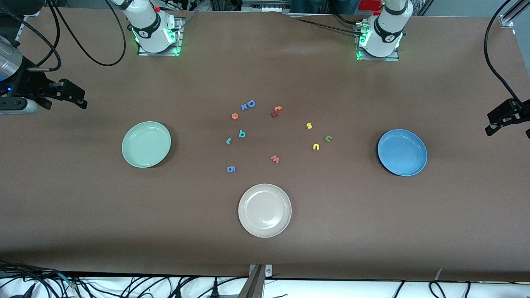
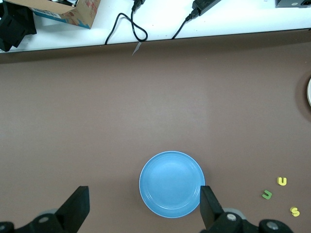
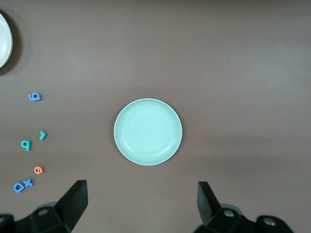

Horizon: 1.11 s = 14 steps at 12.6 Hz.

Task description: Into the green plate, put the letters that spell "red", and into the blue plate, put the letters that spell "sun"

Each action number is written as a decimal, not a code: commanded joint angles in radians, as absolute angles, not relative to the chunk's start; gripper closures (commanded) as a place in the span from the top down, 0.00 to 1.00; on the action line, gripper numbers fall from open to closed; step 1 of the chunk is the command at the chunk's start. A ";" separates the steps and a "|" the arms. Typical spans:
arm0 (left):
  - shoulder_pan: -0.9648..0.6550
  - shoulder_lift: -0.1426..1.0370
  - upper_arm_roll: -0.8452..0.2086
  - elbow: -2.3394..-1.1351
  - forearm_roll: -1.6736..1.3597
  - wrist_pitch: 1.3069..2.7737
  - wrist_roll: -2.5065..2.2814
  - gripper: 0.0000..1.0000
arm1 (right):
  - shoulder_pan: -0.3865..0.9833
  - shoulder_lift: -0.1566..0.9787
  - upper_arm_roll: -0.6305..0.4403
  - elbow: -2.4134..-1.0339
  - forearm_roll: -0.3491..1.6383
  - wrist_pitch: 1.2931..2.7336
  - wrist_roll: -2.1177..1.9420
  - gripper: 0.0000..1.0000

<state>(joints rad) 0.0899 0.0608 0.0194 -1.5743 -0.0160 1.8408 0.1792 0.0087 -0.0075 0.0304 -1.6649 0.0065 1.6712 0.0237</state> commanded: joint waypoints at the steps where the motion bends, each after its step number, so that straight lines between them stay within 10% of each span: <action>1: 0.094 0.069 0.017 -1.545 -0.031 1.819 0.183 1.00 | 0.012 -0.006 0.028 -1.654 -0.002 1.667 0.028 1.00; 14: 0.087 0.069 0.006 -1.545 -0.028 1.819 0.183 1.00 | 0.011 0.026 0.028 -1.654 -0.012 1.680 0.028 1.00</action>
<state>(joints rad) 0.0888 0.0608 0.0078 -1.5743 -0.0160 1.8408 0.1792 0.0086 0.0160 0.0291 -1.6649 -0.0004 1.6734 0.0245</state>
